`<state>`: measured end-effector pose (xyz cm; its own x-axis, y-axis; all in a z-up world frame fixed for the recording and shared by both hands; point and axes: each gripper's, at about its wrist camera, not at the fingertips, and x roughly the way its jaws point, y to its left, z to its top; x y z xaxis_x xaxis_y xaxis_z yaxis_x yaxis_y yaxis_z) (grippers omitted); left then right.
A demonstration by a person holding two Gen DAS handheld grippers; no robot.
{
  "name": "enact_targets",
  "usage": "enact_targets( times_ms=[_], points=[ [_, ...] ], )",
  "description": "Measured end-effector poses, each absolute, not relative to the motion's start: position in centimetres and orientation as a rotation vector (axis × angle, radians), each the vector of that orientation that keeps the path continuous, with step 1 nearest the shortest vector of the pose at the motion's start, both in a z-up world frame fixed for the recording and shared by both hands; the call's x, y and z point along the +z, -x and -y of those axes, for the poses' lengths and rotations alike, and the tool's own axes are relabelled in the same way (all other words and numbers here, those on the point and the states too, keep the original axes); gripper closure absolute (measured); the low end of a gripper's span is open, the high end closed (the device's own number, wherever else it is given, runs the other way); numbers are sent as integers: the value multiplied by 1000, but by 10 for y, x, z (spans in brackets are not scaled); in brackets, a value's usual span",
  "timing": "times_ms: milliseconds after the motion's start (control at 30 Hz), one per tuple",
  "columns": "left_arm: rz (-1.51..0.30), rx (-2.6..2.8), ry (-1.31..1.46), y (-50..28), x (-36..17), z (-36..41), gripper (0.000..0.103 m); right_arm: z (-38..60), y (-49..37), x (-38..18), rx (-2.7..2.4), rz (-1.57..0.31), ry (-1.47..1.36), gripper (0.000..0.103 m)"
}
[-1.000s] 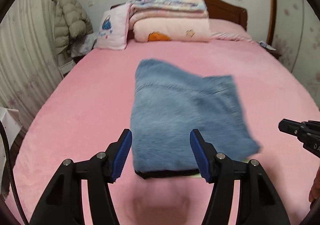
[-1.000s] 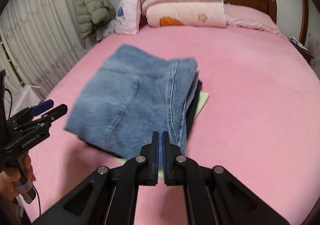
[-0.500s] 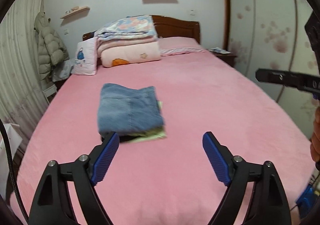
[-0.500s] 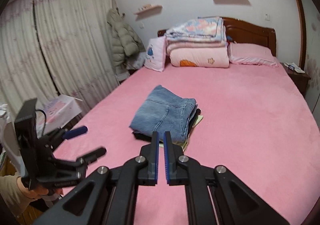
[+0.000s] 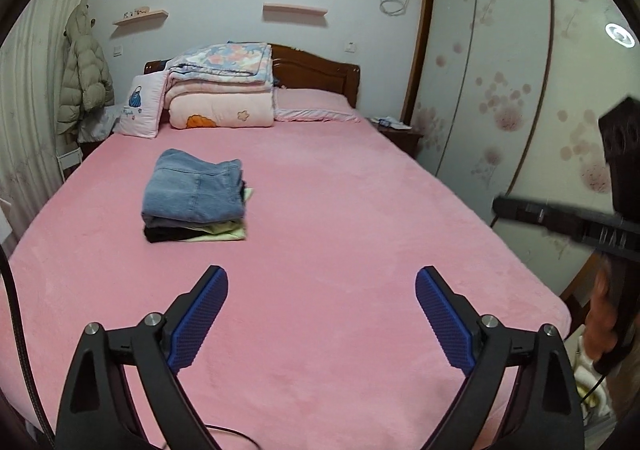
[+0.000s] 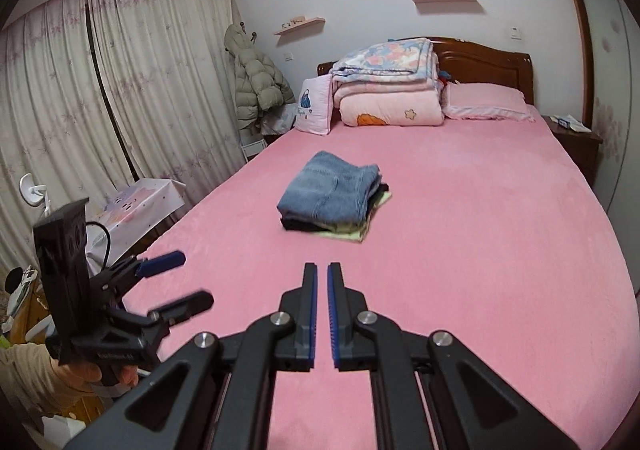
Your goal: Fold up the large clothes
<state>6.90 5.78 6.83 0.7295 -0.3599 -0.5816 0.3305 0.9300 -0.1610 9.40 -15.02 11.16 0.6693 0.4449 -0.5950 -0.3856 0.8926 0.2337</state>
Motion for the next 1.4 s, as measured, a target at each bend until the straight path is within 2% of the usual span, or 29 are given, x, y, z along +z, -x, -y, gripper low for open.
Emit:
enact_targets(
  times_ms=[200,300,467,867,1033,1400],
  points=[
    [-599,-375,44,-27,54,-30,5,166,-47,82,405,-706,-111,98],
    [-604,-344,53,-22,44,-22,4,175,-32,64,347,-704,-126,94],
    [-641,-233,73,-25,27,-18,4,181,-16,44,266,-681,-146,76],
    [-756,-74,64,-34,10,-23,3,174,-16,30,127,-724,-197,75],
    [-797,-31,65,-31,13,-22,3,167,-15,29,114,-751,-207,58],
    [-864,-37,32,-30,7,-10,3,150,-15,24,112,-794,-138,56]
  ],
)
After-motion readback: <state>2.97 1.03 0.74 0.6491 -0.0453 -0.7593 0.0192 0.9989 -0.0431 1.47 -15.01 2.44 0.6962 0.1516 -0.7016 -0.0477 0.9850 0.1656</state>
